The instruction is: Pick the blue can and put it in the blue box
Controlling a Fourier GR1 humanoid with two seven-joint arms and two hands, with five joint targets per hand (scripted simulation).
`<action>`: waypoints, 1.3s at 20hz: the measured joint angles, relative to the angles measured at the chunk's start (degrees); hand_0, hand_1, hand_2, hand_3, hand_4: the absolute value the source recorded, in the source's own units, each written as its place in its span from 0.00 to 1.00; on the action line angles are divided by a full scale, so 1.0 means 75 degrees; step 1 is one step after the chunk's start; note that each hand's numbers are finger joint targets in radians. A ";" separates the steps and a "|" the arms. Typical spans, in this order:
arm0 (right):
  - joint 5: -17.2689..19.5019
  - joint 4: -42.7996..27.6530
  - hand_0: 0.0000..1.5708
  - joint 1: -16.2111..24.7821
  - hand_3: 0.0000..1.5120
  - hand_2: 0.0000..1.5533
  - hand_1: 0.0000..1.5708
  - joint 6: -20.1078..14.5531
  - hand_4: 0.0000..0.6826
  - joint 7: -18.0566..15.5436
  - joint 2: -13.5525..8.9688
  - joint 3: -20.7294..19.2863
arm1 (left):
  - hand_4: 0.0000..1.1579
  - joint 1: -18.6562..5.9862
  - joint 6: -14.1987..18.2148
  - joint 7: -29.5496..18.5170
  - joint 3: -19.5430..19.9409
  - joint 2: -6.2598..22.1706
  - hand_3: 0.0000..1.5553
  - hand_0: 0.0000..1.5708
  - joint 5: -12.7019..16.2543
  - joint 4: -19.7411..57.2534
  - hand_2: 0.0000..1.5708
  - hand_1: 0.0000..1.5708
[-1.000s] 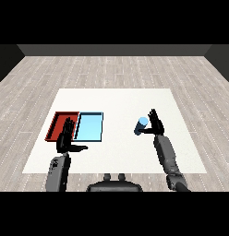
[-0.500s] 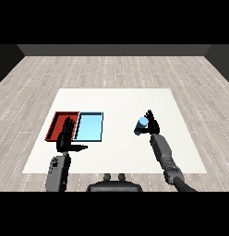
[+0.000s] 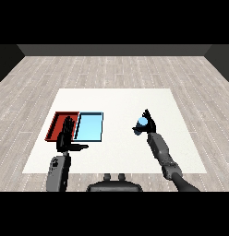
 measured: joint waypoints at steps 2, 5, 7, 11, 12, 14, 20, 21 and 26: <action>0.0026 0.0045 0.96 -0.0088 0.96 0.97 0.96 -0.0358 0.88 0.0032 0.0011 -0.0027 | 0.00 -0.0016 0.0053 0.0047 -0.0021 -0.0036 0.00 0.00 -0.0013 -0.0039 0.00 0.00; 0.0062 -0.0116 0.96 -0.0127 0.95 0.95 0.96 -0.0965 0.87 0.0048 0.0113 -0.0024 | 0.00 0.0042 -0.0067 -0.0004 0.0010 0.0021 0.00 0.00 0.0058 -0.0021 0.00 0.00; 0.0109 0.0046 0.98 -0.0256 0.96 0.96 0.98 -0.1171 0.87 -0.0022 0.0088 -0.0040 | 0.00 -0.0059 -0.0019 -0.0016 -0.0012 -0.0021 0.00 0.00 0.0024 0.0084 0.00 0.00; 0.0239 -0.0026 0.96 -0.0270 0.95 0.95 0.96 -0.1282 0.89 0.0073 0.0018 0.0111 | 0.00 -0.0042 -0.0157 -0.0260 0.0091 0.0052 0.00 0.00 0.0086 0.0315 0.00 0.00; 0.0291 -0.0091 0.96 -0.0244 0.95 0.95 0.96 -0.1337 0.87 0.0106 0.0034 0.0176 | 0.00 -0.0051 -0.0221 -0.0369 0.0138 0.0103 0.00 0.00 0.0089 0.0438 0.00 0.00; 0.0364 -0.0366 0.94 -0.0233 0.94 0.94 0.94 -0.1458 0.91 0.0335 0.0115 0.0326 | 0.00 -0.0004 -0.0265 -0.0274 0.0136 0.0172 0.00 0.00 0.0086 0.0348 0.00 0.00; 0.0502 -0.1748 0.94 -0.0191 0.96 0.95 0.94 -0.1578 0.92 0.0877 0.0324 0.0795 | 0.00 -0.0147 -0.0084 -0.0326 -0.0065 0.0064 0.00 0.00 -0.0252 0.0558 0.00 0.00; 0.0510 -0.2153 0.92 -0.0071 0.95 0.95 0.92 -0.1592 0.92 0.1004 0.0379 0.0902 | 0.00 -0.0115 -0.0138 -0.0219 -0.0075 0.0111 0.00 0.00 -0.0214 0.0440 0.00 0.00; 0.0653 -0.3246 0.93 0.0075 0.95 0.94 0.93 -0.1712 0.93 0.1345 0.0559 0.1285 | 0.00 -0.0124 -0.0167 -0.0022 -0.0429 -0.0138 0.00 0.00 -0.0111 0.0372 0.00 0.00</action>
